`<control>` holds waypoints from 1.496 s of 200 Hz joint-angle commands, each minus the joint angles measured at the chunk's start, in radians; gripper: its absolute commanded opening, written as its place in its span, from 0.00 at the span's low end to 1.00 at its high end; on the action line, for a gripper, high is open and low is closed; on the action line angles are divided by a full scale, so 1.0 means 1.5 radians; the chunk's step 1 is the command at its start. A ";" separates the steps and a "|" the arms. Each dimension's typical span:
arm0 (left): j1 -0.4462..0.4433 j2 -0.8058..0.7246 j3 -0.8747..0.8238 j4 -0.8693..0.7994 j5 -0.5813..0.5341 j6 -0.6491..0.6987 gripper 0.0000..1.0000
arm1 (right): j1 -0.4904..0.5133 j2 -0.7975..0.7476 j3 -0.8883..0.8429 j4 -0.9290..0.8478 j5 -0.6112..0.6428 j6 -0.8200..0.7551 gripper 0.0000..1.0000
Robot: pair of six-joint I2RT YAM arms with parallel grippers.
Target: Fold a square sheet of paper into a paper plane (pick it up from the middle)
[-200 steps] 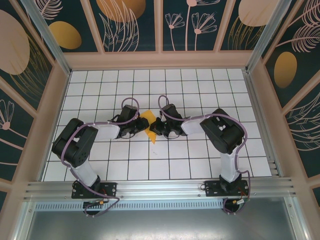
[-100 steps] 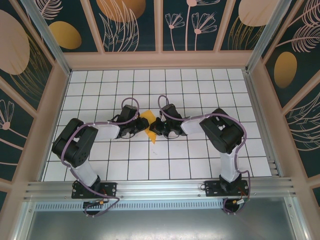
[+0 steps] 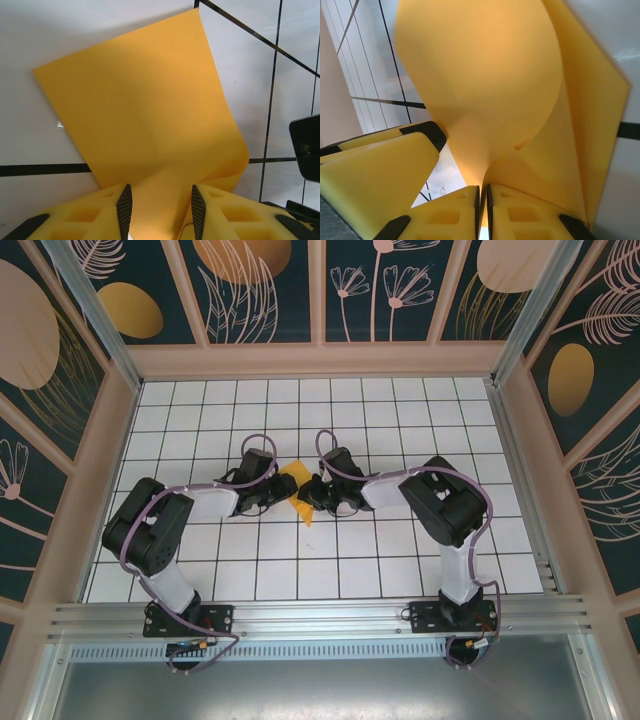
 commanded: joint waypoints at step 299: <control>-0.003 -0.017 -0.058 0.055 0.080 -0.038 0.03 | 0.003 0.020 0.019 -0.056 0.048 -0.024 0.00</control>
